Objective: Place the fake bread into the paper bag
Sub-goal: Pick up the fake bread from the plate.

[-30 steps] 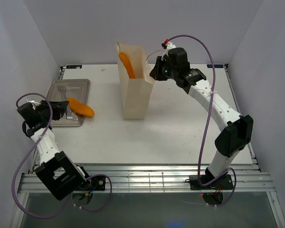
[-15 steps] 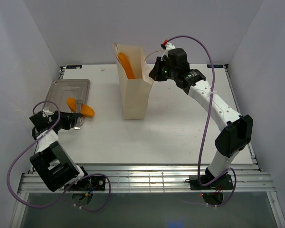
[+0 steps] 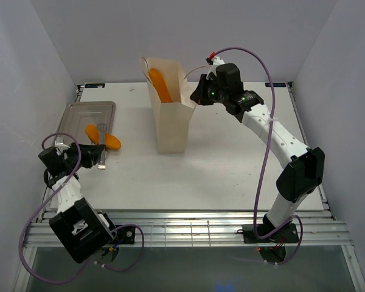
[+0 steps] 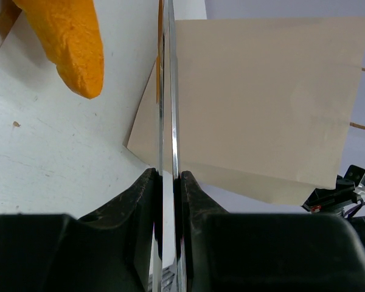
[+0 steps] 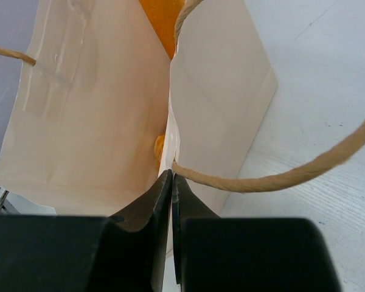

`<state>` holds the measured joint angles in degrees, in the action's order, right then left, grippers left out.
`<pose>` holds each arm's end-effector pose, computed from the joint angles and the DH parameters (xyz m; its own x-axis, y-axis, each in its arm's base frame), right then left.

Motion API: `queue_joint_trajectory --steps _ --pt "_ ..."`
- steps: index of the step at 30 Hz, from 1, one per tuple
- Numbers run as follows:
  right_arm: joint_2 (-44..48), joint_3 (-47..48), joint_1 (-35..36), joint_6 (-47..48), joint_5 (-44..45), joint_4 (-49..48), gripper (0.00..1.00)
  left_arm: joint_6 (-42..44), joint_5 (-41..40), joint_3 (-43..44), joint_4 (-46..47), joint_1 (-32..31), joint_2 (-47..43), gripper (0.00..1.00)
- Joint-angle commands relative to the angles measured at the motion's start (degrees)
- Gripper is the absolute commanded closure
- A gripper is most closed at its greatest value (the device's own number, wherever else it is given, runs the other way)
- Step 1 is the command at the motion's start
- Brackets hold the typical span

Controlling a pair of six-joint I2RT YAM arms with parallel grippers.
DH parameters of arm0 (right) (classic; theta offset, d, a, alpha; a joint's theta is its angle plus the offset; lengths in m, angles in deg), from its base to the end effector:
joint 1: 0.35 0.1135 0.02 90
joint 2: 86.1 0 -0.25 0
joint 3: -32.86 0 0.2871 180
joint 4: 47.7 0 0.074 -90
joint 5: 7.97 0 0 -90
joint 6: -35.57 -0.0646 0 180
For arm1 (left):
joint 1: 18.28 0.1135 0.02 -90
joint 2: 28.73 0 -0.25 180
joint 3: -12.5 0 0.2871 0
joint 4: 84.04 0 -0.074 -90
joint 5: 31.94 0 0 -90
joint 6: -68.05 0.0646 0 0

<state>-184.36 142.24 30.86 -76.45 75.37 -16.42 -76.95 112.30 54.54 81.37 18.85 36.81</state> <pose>0.3958 0.2486 0.3687 -0.5011 0.1318 -0.8553 -0.4529 0.8022 0.3890 0.2451 0.1198 0.1576 -0.4102 -0.9110 -0.0414 -0.3132 0.1833 -0.9318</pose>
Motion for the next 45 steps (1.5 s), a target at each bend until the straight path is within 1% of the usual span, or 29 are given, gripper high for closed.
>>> queue_joint_trajectory --steps 1,2,7,15,19,23,24,25,28,34,37,41,44,45 --pt "2.19 -1.16 -0.79 1.28 -0.64 -0.41 0.92 2.88 -3.34 2.89 -5.81 1.02 -7.60 1.00" --pt "2.28 -1.51 -0.96 1.28 -0.81 -0.50 0.92 2.97 -3.78 3.16 -8.09 1.37 -8.58 1.00" --pt "2.63 -2.75 -1.14 0.75 -2.31 -1.64 0.92 2.36 -4.14 3.07 -13.81 2.86 -10.43 1.00" --pt "2.72 -3.62 -1.41 0.40 -4.42 -2.08 0.92 4.03 -8.53 1.49 -23.22 5.50 -15.43 1.00" --pt "3.95 -6.08 -1.32 -0.04 -5.29 -3.58 0.92 4.55 -13.80 2.54 -27.87 5.59 -19.65 0.97" --pt "4.13 -6.79 -1.49 -0.39 -6.70 -4.63 0.92 6.57 -16.62 3.86 -32.53 5.59 -19.74 0.91" --pt "4.13 -6.88 -1.41 -0.57 -7.05 -4.81 0.92 6.75 -16.97 4.04 -32.80 5.68 -20.10 0.89" --pt "4.21 -6.97 -1.41 -0.65 -7.66 -4.98 0.92 7.10 -17.67 4.04 -33.42 5.68 -20.36 0.83" --pt "4.04 -7.14 -1.41 -0.83 -8.37 -5.42 0.92 7.37 -17.51 3.34 -32.99 5.76 -20.28 0.72" --pt "4.13 -8.19 -1.67 -1.01 -8.90 -6.39 0.92 5.17 -11.71 -0.26 -26.58 6.21 -19.48 0.65" --pt "4.04 -8.55 -1.67 -1.53 -9.60 -7.09 0.92 5.17 -10.30 -0.45 -24.73 6.21 -18.87 0.62" --pt "3.78 -8.46 -1.84 -1.71 -9.87 -7.27 0.92 6.05 -10.47 -0.09 -24.81 6.21 -18.17 0.57" --pt "3.86 -8.63 -2.02 -1.71 -9.87 -7.36 0.92 6.57 -11.87 0.69 -25.86 6.21 -18.16 0.54" --pt "3.95 -8.72 -2.02 -1.71 -9.87 -7.36 0.92 6.58 -13.01 0.87 -26.47 6.21 -18.25 0.52"
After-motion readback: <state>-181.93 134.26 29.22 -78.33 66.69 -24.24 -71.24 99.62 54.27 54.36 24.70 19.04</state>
